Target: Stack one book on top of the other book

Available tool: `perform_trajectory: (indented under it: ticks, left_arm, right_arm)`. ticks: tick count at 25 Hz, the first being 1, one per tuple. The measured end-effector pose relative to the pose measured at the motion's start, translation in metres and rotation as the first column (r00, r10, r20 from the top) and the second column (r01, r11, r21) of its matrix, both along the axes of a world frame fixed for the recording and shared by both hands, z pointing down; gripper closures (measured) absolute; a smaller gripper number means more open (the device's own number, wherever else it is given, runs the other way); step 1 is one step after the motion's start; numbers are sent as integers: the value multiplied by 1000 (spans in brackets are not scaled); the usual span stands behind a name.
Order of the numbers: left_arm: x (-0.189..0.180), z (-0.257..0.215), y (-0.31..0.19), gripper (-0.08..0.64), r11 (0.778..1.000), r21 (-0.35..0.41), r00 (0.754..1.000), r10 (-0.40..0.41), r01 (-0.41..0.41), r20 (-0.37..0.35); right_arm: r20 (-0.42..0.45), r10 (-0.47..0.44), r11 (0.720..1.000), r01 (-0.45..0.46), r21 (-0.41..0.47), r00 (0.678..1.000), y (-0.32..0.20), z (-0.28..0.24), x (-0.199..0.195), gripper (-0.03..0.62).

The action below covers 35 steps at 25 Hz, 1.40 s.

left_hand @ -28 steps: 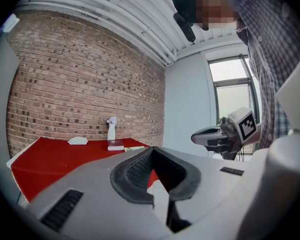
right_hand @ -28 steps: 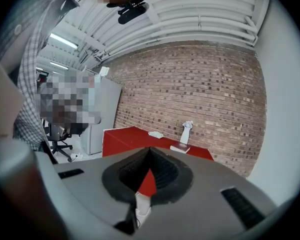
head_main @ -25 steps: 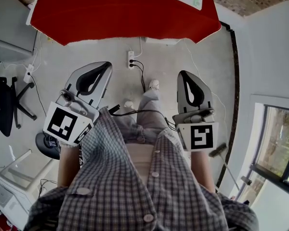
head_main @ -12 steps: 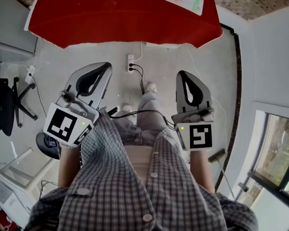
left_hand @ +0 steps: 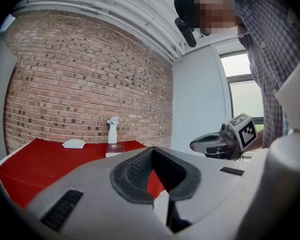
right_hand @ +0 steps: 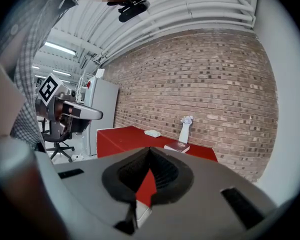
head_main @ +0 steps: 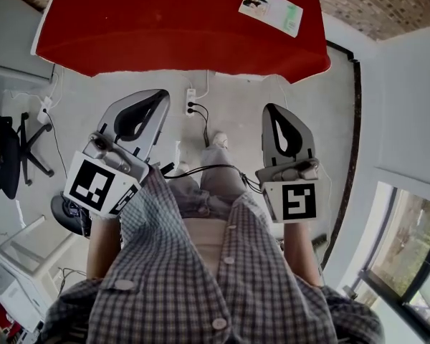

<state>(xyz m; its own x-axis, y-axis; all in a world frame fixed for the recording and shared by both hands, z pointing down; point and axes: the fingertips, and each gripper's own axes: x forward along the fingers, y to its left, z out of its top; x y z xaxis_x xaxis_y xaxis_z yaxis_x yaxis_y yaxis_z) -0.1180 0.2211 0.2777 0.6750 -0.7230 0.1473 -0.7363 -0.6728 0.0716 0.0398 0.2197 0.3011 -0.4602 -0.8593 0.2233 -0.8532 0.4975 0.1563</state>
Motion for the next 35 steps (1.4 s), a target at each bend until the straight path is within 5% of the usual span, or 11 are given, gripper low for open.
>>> perform_trajectory:
  ticks: [17, 35]
  left_arm:
    - [67, -5, -62, 552, 993, -8, 993, -120, 120, 2]
    - [87, -13, -72, 552, 995, 10, 995, -96, 96, 13]
  right_arm:
    - [-11, -144, 989, 144, -17, 989, -76, 4, 59, 589]
    - [2, -122, 993, 122, -10, 993, -82, 2, 79, 589]
